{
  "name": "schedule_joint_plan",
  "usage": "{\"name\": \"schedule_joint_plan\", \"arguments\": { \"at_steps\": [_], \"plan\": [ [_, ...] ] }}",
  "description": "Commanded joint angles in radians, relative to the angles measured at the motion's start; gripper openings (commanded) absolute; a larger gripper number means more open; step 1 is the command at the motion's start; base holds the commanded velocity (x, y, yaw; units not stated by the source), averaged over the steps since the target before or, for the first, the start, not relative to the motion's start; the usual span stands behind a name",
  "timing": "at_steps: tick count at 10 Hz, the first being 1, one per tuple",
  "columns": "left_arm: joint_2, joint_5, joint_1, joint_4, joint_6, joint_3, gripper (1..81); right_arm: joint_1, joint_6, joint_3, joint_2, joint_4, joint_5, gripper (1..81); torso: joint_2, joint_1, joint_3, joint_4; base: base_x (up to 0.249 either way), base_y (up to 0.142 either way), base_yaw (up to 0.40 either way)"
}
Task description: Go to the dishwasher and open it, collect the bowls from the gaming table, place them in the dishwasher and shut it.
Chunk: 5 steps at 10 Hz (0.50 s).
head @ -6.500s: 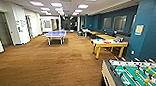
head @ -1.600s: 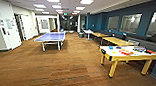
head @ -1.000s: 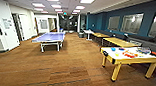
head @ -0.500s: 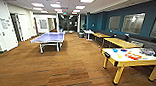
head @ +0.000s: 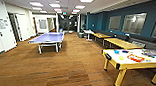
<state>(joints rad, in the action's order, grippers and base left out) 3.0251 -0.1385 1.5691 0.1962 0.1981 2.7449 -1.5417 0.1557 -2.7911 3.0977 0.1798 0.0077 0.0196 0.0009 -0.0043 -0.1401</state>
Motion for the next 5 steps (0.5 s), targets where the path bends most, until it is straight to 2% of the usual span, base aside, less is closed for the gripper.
{"name": "schedule_joint_plan", "arguments": {
  "at_steps": [1, 4, 5],
  "plan": [
    [-0.004, 0.043, -0.045, 0.003, -0.005, 0.003, 81.1, 0.051, -0.002, 0.002, 0.008, 0.003, -0.049, 81.1, 0.000, 0.000, 0.000, 0.000, 0.192, -0.072, 0.000],
    [-0.003, 0.043, -0.044, 0.003, -0.005, 0.003, 81.1, 0.050, -0.002, 0.004, 0.008, 0.001, -0.049, 81.1, 0.000, 0.000, 0.000, 0.000, 0.191, -0.071, 0.000],
    [-0.003, 0.043, -0.045, 0.003, -0.005, 0.003, 81.1, 0.050, -0.002, 0.004, 0.008, 0.003, -0.049, 81.1, 0.000, 0.000, 0.000, 0.000, 0.191, 0.000, 0.000]
  ]
}}
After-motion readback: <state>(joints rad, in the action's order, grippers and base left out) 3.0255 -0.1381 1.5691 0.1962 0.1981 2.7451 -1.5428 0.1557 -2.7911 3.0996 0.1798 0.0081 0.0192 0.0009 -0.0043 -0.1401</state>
